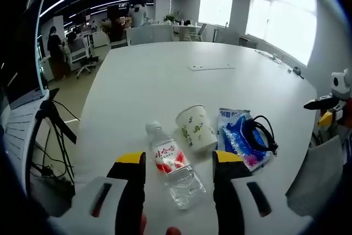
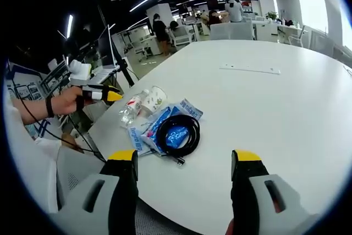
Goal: Arrange the tabletop items into an orderly group along one side of the table until the central work area is clear of visible clutter.
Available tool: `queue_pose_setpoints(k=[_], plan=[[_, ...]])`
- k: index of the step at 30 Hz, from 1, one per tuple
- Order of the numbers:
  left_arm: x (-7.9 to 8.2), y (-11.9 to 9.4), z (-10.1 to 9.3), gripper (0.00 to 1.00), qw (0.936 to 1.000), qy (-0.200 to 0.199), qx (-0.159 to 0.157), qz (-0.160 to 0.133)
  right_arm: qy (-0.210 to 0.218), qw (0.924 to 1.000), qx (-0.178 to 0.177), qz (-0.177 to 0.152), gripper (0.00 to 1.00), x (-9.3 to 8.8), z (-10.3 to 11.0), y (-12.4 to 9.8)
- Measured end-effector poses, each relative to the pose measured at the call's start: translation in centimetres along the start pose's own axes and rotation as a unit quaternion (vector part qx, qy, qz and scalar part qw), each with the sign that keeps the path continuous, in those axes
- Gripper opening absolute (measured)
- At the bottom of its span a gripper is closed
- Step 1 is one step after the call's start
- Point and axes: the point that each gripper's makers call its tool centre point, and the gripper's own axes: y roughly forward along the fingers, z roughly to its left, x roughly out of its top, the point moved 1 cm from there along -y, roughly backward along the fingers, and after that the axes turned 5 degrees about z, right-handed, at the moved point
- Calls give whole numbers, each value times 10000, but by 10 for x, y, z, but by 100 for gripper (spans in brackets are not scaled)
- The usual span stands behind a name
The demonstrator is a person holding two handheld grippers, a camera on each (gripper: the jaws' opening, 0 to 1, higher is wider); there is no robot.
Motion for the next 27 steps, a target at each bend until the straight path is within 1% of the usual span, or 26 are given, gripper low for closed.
queue_pose_setpoints(k=[5, 9, 12, 17, 20, 21, 22, 24, 27], plan=[[1, 4, 2, 48, 9999, 23, 32, 99, -2, 10000, -6, 9, 68, -2, 1, -1], [-2, 8, 9, 47, 9994, -74, 162, 312, 31, 10000, -11, 10, 68, -4, 1, -1], [-6, 12, 12, 47, 9985, -173, 189, 477, 57, 10000, -1, 39, 68, -7, 2, -1], [-15, 23, 16, 47, 9961, -343, 193, 786, 73, 10000, 9, 52, 68, -8, 3, 0], [-17, 27, 17, 47, 9946, -465, 183, 910, 94, 9999, 7, 56, 68, -9, 4, 0], [-17, 29, 17, 47, 9942, -521, 166, 929, 98, 9999, 7, 53, 68, -9, 4, 0], [-18, 31, 17, 47, 9926, -622, 152, 1029, 104, 9999, 9, 50, 68, -9, 4, 0], [-18, 35, 17, 47, 9908, -747, 132, 1121, 125, 9999, 24, 59, 67, -10, 5, 1], [-17, 39, 17, 46, 9892, -823, 126, 1208, 121, 9999, 33, 77, 67, -11, 6, 2]])
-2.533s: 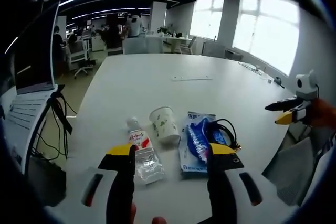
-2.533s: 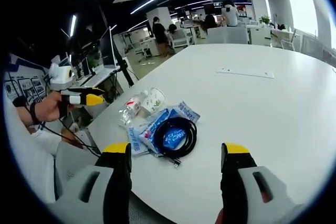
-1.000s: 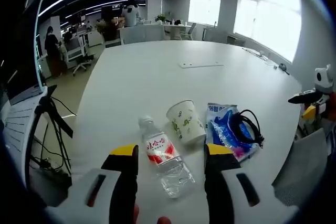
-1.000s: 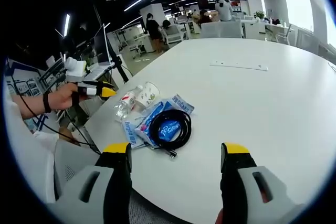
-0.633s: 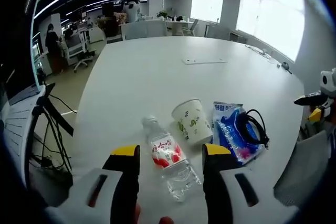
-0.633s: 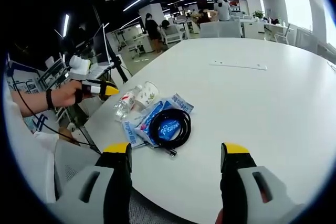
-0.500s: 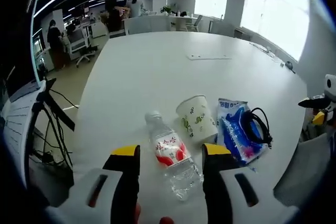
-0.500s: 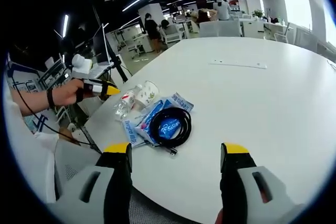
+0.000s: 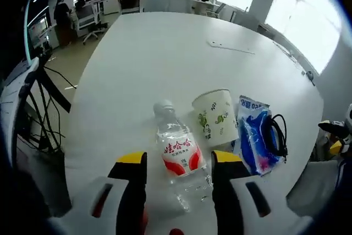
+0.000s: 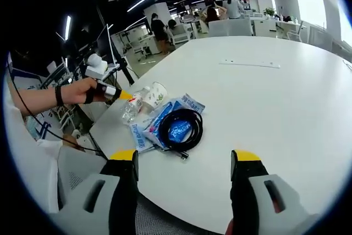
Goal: Arrange the tabletop items into an orderly group along one side of the table until the central work area is clear of visible clutter.
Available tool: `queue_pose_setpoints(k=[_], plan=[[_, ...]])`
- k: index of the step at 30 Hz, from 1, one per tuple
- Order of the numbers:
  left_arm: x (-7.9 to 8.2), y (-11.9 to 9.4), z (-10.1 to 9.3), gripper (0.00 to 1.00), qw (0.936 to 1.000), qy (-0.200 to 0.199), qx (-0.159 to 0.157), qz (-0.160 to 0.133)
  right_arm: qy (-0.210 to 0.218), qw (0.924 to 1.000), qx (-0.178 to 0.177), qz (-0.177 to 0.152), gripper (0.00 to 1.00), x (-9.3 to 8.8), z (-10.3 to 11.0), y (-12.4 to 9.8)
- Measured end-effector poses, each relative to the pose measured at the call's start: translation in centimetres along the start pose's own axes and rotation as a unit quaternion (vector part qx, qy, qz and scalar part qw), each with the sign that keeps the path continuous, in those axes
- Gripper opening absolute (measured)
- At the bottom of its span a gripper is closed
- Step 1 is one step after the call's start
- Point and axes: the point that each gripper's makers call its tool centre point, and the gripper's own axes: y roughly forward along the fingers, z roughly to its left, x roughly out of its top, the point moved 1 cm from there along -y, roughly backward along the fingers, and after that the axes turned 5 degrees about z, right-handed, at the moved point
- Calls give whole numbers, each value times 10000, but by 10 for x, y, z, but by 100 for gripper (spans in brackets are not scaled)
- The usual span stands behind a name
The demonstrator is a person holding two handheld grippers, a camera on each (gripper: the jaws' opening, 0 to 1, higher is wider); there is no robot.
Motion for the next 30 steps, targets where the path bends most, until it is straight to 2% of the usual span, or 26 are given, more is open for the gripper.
queue_pose_setpoints(k=[14, 26, 30], plan=[[0, 26, -4, 44, 9979, -277, 19, 590, -6, 10000, 35, 13, 67, 0, 1, 3], [-4, 45, 2, 44, 9942, -446, 50, 982, -18, 10000, 20, 53, 67, 0, -1, 3], [-8, 51, 1, 45, 9929, -613, -45, 1019, -34, 10000, 1, 55, 67, 0, 0, 3]])
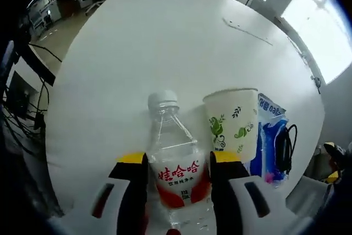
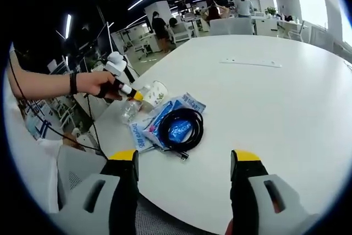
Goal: Arrange the tabletop items into an orderly group along one side of the table until the central work area is clear of visible clutter.
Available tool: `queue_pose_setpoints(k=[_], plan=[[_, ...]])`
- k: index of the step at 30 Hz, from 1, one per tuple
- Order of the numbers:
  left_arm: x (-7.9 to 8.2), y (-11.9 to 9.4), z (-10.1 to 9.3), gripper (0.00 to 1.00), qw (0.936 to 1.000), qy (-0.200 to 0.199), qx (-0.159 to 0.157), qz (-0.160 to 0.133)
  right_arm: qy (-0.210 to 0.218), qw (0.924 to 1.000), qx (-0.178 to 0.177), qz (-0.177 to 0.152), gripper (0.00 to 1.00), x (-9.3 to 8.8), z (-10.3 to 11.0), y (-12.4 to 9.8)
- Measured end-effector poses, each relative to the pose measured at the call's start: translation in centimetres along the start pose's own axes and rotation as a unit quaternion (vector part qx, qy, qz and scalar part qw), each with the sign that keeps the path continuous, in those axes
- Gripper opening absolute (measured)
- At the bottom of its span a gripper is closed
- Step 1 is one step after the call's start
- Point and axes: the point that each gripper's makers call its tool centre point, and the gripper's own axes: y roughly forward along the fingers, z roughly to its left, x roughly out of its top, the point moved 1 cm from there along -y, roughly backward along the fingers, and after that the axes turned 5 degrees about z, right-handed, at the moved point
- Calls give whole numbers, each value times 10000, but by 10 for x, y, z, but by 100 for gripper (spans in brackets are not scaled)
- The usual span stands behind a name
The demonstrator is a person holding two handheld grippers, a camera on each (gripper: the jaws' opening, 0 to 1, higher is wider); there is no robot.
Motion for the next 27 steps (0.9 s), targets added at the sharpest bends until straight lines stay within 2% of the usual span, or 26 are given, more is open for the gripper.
queue_pose_setpoints(k=[8, 17, 27], plan=[[-3, 0, -3, 43, 9999, -157, -16, -40, 32, 10000, -12, -67, 66, 0, 1, -1], [-6, -7, -4, 38, 9998, 28, 9, -180, 0, 10000, 29, -41, 66, -2, 5, 0], [6, -29, 0, 36, 9978, 172, 107, -629, -53, 10000, 41, -38, 66, -1, 5, 0]])
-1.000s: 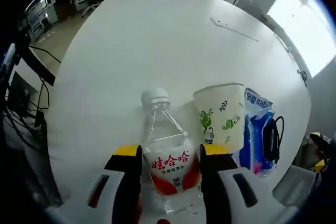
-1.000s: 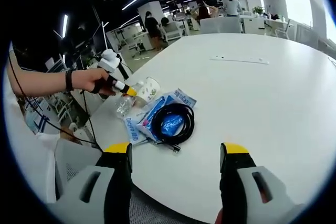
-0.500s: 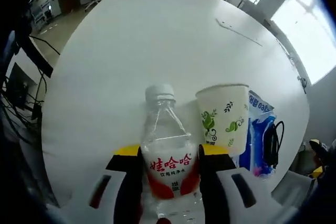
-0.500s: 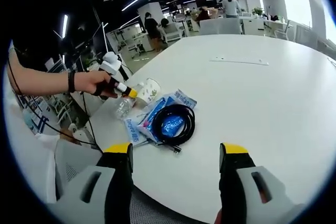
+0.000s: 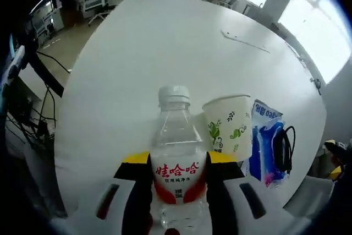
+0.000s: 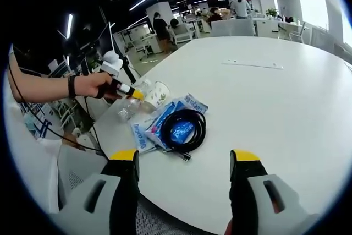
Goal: Arrange the tabletop items into an orderly group along one side of the table until the central work area is clear of visible clutter.
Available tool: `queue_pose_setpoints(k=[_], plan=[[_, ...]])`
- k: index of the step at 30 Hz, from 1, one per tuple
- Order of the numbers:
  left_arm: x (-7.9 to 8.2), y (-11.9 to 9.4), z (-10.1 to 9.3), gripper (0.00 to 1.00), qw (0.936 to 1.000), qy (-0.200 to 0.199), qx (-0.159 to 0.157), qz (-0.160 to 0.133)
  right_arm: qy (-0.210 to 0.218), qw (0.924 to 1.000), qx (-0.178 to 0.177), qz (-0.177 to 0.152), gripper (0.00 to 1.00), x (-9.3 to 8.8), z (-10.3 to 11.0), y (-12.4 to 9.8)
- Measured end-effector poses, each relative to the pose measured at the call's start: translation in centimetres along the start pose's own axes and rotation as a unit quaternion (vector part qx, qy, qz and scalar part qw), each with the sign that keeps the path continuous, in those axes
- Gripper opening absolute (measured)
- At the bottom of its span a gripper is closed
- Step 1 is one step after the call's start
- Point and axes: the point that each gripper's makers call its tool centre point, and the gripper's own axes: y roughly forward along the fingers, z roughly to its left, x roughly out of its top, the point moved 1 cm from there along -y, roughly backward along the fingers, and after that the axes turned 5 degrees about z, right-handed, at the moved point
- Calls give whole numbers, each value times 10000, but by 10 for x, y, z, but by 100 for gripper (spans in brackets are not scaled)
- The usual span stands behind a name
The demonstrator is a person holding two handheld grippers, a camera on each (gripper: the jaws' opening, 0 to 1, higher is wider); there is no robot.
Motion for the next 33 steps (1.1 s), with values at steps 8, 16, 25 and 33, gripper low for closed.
queue_pose_setpoints(k=[8, 16, 25, 33], plan=[[11, -19, -4, 36, 9991, 109, 55, -397, -25, 10000, 69, 17, 66, -5, 4, 1], [18, -31, -13, 36, 9973, 356, 144, -624, -22, 9999, 101, -43, 66, -3, 5, -3], [16, -41, -15, 35, 9953, 507, 254, -789, -17, 9999, 76, -80, 66, -5, 1, -8], [4, -45, -12, 35, 9949, 421, 251, -883, -21, 9999, 69, -74, 66, -8, 0, -10]])
